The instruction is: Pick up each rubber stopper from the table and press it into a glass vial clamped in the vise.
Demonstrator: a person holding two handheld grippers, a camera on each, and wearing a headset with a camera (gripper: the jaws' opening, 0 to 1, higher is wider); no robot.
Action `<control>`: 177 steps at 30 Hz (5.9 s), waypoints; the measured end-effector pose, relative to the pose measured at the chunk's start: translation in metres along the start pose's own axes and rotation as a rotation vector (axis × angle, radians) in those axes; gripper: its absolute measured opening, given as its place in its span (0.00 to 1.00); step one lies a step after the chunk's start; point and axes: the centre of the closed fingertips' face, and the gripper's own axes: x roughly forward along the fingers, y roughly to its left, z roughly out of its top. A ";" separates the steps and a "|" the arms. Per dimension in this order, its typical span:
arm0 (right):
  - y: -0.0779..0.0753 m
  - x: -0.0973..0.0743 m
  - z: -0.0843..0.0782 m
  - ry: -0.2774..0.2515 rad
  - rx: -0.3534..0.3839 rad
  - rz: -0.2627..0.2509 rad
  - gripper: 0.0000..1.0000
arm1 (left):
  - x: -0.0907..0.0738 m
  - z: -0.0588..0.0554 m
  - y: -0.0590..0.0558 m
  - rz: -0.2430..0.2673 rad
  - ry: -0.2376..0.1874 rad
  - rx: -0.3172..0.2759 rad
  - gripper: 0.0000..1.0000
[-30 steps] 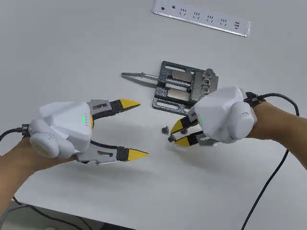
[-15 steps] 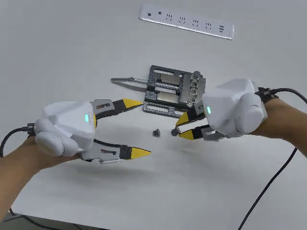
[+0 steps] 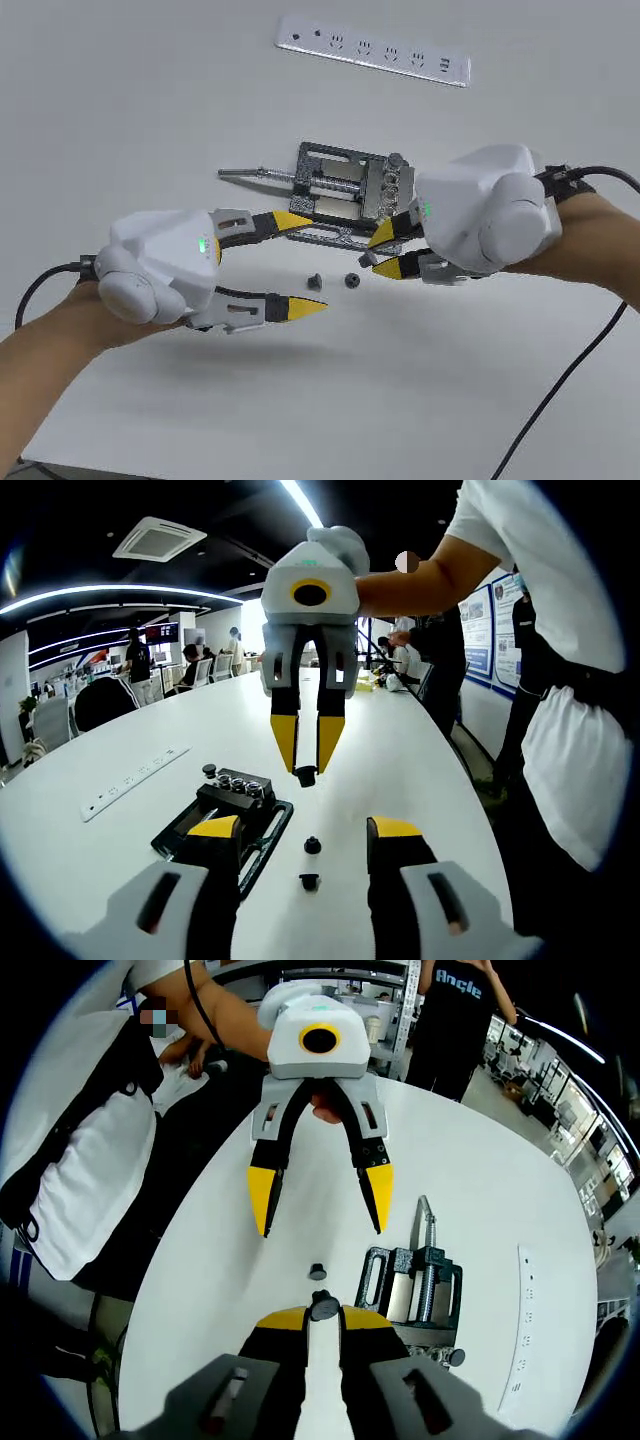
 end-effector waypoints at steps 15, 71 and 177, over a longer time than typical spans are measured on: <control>-0.007 -0.019 0.015 0.066 0.060 -0.043 0.11 | 0.009 0.019 0.002 0.031 -0.037 0.066 0.33; 0.001 -0.046 0.020 0.152 0.054 -0.060 0.11 | 0.024 0.059 -0.001 0.074 -0.146 0.049 0.03; -0.026 -0.058 0.006 0.082 0.047 -0.012 0.10 | 0.006 0.047 0.037 -0.014 -0.176 -0.074 0.39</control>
